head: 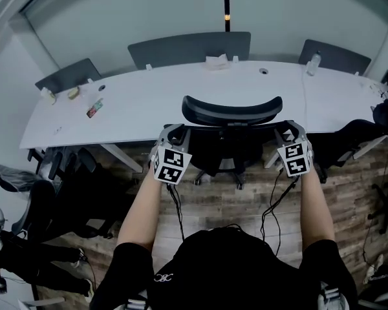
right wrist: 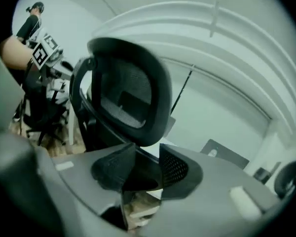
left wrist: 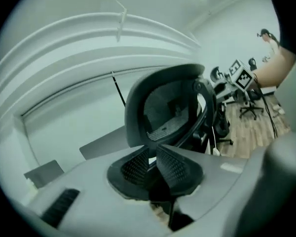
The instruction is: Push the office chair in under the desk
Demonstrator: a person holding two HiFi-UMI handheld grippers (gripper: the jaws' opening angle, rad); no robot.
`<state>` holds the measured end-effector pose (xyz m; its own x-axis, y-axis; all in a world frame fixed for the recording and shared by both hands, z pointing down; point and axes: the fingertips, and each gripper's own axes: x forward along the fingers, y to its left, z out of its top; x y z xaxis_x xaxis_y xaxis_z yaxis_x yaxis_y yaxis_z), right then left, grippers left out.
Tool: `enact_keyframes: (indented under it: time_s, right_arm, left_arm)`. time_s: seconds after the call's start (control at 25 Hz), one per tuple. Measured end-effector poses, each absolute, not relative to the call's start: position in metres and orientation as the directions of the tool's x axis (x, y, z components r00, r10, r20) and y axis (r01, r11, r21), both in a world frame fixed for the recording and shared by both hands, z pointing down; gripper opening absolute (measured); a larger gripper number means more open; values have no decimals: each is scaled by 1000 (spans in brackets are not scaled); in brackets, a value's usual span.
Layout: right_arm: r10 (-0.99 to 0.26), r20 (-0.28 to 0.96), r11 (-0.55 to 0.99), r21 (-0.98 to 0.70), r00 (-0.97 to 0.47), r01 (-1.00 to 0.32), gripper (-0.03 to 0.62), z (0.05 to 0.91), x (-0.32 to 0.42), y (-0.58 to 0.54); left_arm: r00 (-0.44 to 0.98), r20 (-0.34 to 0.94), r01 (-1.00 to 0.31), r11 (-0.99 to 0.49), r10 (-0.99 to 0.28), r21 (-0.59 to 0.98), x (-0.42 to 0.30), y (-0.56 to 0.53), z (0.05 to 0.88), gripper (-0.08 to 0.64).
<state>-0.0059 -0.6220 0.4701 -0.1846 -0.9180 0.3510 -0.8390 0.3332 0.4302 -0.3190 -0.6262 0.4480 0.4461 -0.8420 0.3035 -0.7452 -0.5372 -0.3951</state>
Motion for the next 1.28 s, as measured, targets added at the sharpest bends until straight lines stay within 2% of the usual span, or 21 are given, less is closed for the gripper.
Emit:
enact_keyframes:
  time_s: [0.08, 0.16, 0.28, 0.48, 0.76, 1.28]
  right_arm:
    - [-961, 232, 227, 359, -149, -905, 123, 443, -10, -607]
    - [-986, 140, 128, 282, -92, -951, 104, 422, -16, -592]
    - [-996, 75, 65, 160, -54, -985, 6, 407, -36, -570]
    - [-987, 96, 132, 7, -131, -991, 5, 411, -73, -546]
    - [-977, 121, 178, 17, -175, -984, 5, 413, -88, -536]
    - [-970, 107, 220, 18, -217, -975, 6, 407, -99, -527]
  left_arm:
    - [437, 239, -805, -496, -867, -326, -315, -615, 432, 14]
    - [434, 203, -845, -475, -878, -245, -308, -603, 422, 8]
    - [440, 188, -866, -471, -878, -170, -291, -585, 420, 8]
    - [460, 170, -867, -482, -871, -124, -255, -560, 418, 8]
    - [487, 169, -861, -504, -857, -71, -235, -544, 416, 8]
    - [486, 175, -857, -506, -856, -94, -228, -535, 414, 8]
